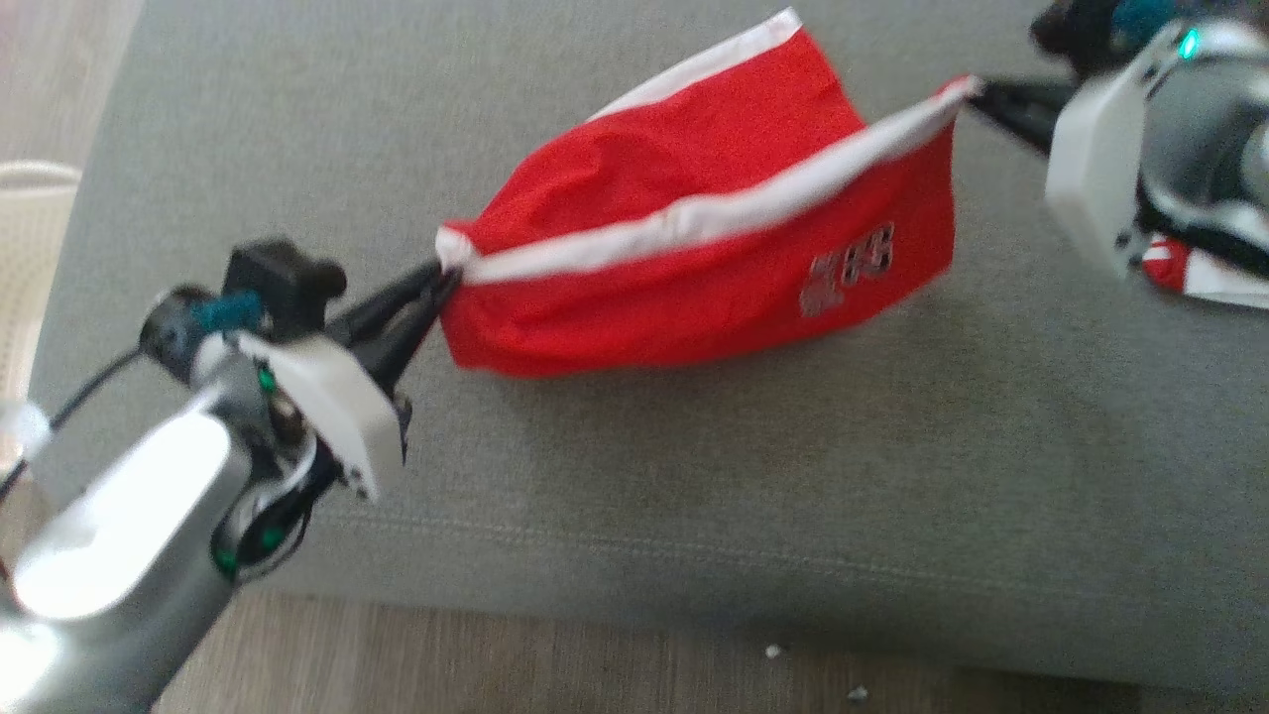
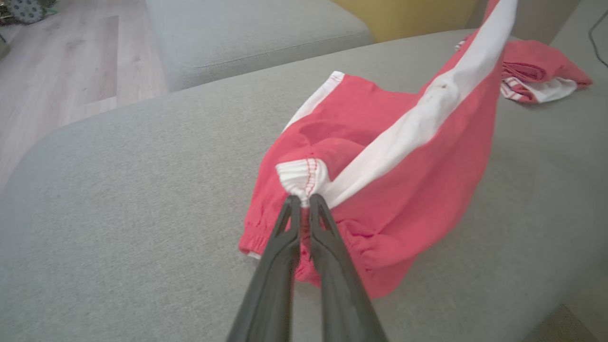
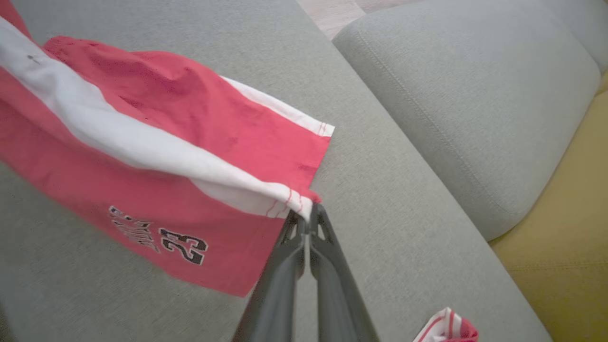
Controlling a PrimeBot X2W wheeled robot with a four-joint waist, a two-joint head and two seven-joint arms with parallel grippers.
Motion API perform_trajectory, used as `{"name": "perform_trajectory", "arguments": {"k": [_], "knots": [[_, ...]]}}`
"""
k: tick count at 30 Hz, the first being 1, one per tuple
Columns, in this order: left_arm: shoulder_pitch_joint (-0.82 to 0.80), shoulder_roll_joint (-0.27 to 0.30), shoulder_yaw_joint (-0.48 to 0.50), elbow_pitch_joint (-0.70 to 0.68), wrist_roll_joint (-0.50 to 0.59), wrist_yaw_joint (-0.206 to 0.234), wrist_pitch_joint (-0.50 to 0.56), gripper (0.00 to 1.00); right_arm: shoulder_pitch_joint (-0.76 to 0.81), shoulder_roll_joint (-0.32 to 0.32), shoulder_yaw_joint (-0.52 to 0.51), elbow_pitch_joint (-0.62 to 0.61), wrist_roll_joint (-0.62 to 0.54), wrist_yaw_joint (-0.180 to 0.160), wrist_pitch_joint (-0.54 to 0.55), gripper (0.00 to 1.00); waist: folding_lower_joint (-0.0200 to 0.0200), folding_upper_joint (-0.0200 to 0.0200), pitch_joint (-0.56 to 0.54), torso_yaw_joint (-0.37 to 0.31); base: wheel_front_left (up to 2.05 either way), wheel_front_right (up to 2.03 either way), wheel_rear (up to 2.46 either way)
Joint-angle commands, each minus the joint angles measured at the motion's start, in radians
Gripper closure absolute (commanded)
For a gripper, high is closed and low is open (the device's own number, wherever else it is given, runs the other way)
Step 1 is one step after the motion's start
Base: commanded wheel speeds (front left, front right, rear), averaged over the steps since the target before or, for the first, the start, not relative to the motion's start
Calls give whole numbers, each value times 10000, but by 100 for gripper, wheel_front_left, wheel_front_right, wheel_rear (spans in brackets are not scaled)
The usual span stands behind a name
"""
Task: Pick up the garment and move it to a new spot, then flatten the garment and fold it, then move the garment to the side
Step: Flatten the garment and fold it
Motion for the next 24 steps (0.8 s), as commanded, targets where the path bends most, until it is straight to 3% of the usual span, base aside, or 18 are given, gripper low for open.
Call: {"name": "perform_trajectory", "arguments": {"k": [1,12,24], "knots": [[-732,259,639,-35,-11,12,-16,100,-213,-1,-171,-17,-130,33,13,100,0,0,523,301,0,0,0],[-2746,-1008,708,2275,4,-231,-63,100,-1974,768,-170,1263,-949,33,188,100,0,0,1919,887,0,0,0],[-4040,-2112,503,4369,131,-567,-698,100,-2709,1195,-170,2346,-1685,33,84,100,0,0,2765,1345,0,0,0]]}}
